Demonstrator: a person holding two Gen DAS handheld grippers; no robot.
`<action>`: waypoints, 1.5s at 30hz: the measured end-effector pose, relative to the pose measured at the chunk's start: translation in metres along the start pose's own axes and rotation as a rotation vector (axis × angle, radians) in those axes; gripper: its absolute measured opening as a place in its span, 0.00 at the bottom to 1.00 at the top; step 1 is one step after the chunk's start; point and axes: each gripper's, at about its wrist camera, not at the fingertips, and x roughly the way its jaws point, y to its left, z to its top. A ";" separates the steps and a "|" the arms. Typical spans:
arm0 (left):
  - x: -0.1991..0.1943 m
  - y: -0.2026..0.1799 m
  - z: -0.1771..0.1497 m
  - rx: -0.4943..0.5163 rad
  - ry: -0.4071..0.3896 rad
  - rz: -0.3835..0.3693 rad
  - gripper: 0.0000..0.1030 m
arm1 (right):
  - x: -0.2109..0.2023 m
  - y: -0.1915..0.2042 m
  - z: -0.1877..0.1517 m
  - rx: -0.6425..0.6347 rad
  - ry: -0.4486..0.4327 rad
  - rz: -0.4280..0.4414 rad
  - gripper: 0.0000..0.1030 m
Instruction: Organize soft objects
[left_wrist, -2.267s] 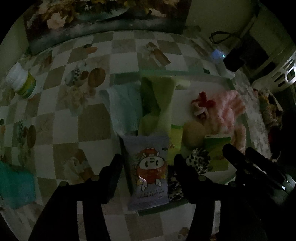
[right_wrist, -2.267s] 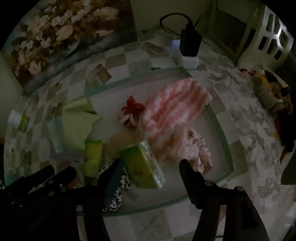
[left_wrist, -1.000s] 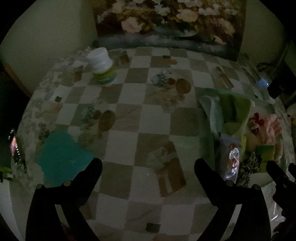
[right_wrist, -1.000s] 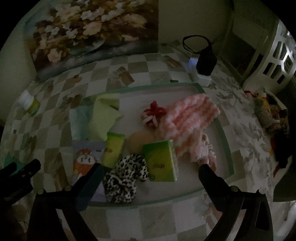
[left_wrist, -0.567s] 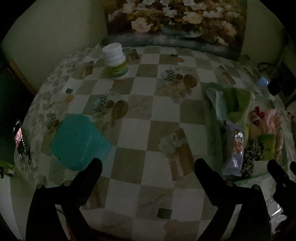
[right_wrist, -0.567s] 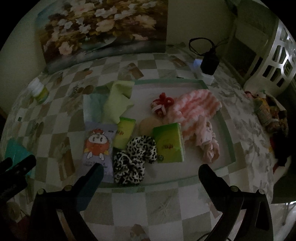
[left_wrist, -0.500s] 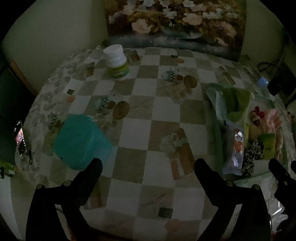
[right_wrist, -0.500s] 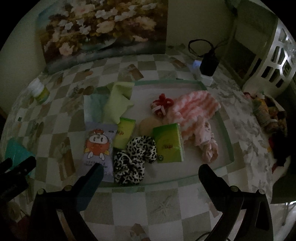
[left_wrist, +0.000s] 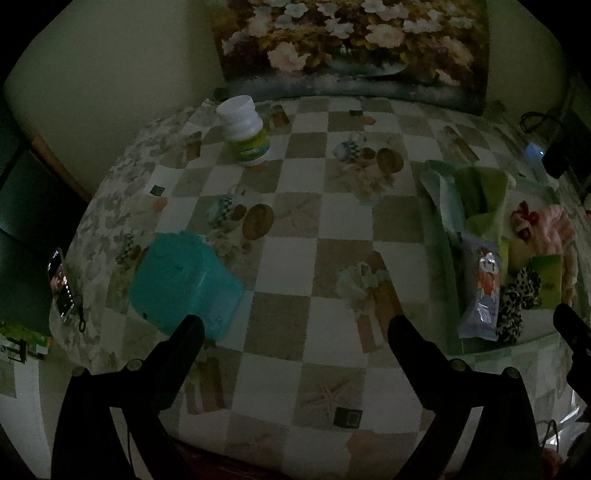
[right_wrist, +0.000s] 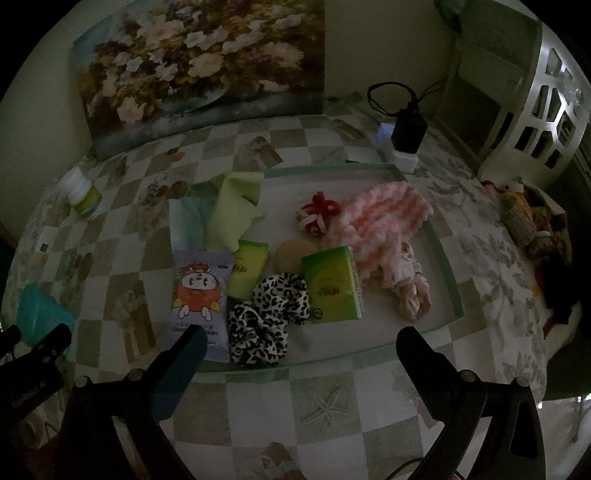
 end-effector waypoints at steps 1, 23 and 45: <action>0.000 0.000 0.000 -0.002 0.002 -0.002 0.97 | 0.000 0.001 0.000 -0.001 0.000 0.000 1.00; 0.005 0.006 0.002 -0.017 0.025 -0.006 0.97 | 0.004 0.015 0.000 -0.055 0.011 -0.008 1.00; 0.006 0.007 0.003 -0.015 0.032 -0.001 0.97 | 0.008 0.014 0.000 -0.067 0.020 -0.011 1.00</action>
